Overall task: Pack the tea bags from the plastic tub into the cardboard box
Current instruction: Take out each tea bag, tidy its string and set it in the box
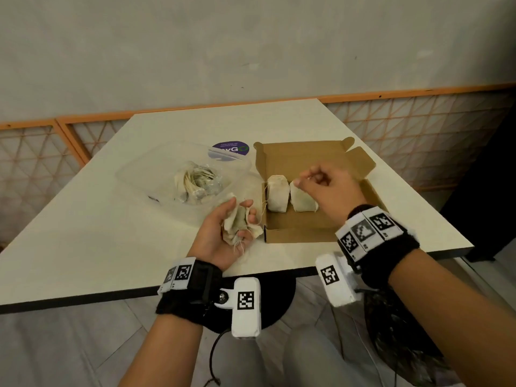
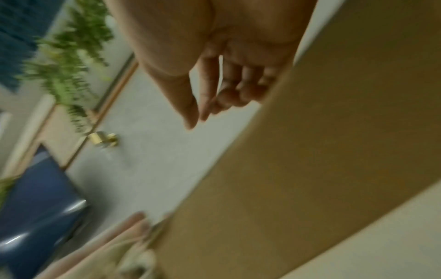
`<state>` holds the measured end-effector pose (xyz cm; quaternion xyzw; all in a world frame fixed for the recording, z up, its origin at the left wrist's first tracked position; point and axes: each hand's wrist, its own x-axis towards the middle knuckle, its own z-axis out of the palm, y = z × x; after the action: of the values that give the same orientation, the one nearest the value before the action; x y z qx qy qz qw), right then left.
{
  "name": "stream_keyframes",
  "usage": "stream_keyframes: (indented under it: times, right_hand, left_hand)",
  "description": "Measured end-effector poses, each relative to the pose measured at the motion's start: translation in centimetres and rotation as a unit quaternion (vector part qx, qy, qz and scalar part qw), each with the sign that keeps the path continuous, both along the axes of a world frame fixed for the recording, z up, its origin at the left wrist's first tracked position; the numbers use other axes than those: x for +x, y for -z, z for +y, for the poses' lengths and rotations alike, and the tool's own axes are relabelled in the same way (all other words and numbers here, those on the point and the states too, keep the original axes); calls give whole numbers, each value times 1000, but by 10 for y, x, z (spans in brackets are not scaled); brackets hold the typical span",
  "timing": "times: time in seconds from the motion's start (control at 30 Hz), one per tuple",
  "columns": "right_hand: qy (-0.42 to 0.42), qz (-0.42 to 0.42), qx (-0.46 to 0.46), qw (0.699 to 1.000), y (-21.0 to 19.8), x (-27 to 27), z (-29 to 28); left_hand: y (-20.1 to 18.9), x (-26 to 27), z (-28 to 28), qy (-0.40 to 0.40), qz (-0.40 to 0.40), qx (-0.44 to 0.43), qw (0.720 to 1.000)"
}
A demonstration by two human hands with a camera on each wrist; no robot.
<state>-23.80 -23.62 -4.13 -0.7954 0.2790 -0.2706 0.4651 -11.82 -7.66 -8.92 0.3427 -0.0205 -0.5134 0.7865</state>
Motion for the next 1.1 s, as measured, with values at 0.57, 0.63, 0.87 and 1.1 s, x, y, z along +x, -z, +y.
stream_keyframes:
  times: [0.57, 0.63, 0.87, 1.1]
  right_hand:
    - [-194, 87, 51, 976, 1, 54, 41]
    - [-201, 85, 90, 972, -2, 53, 28]
    - [-173, 71, 104, 977, -11, 52, 10]
    - [-106, 112, -26, 988, -41, 30, -29]
  left_hand:
    - [4, 0, -1, 37, -86, -45, 995]
    - [8, 0, -1, 15, -94, -36, 995]
    - [5, -4, -1, -15, -120, -19, 992]
    - [3, -5, -2, -33, -110, 10, 993]
